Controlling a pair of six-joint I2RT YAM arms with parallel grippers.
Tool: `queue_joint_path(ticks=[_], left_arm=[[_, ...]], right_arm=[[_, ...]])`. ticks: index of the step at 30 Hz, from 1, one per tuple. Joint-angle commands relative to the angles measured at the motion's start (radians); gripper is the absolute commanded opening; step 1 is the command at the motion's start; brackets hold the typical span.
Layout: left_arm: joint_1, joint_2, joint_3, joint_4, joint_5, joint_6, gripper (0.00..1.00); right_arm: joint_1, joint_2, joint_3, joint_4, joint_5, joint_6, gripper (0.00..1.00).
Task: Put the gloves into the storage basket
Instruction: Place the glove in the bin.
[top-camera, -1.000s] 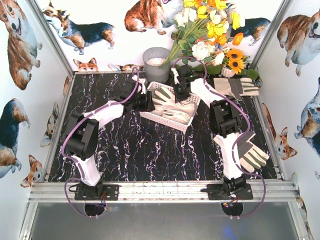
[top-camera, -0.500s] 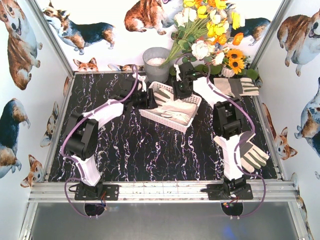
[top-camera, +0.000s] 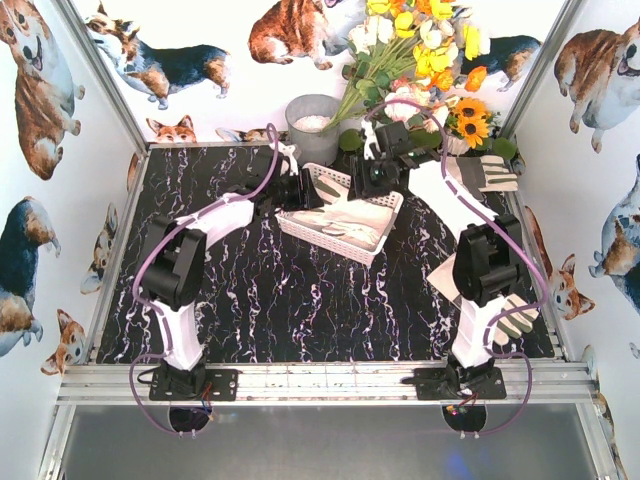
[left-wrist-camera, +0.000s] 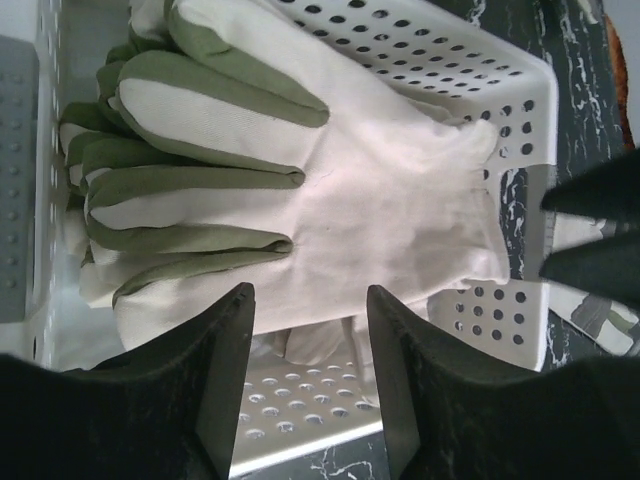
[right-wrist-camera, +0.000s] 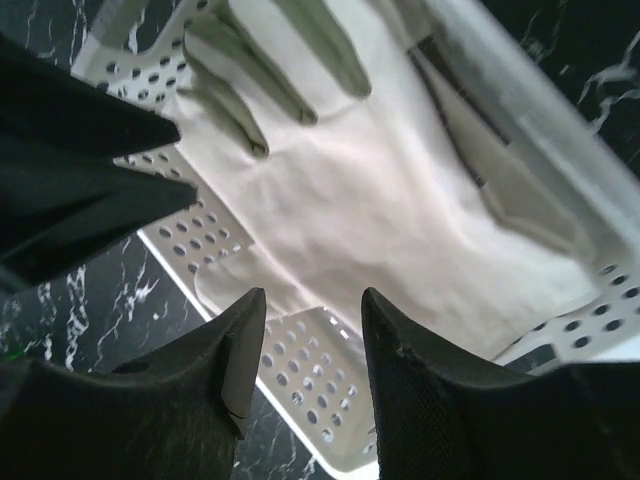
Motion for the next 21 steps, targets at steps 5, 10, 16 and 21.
queue_joint_path(ticks=[5,10,16,21], left_arm=[[-0.002,0.094,0.058,0.022,0.031,-0.051,0.42],[-0.001,0.128,0.073,0.048,0.038,-0.071,0.42],[-0.001,0.173,0.095,0.053,0.029,-0.071,0.41],[-0.001,0.193,0.102,0.061,0.028,-0.072,0.41]], right_arm=[[0.024,-0.043,-0.122,0.1,-0.1,0.082,0.42],[0.047,-0.014,-0.113,0.105,-0.134,0.093,0.33],[0.08,0.021,-0.132,0.111,-0.111,0.104,0.27],[0.096,0.075,-0.118,0.124,-0.099,0.105,0.25]])
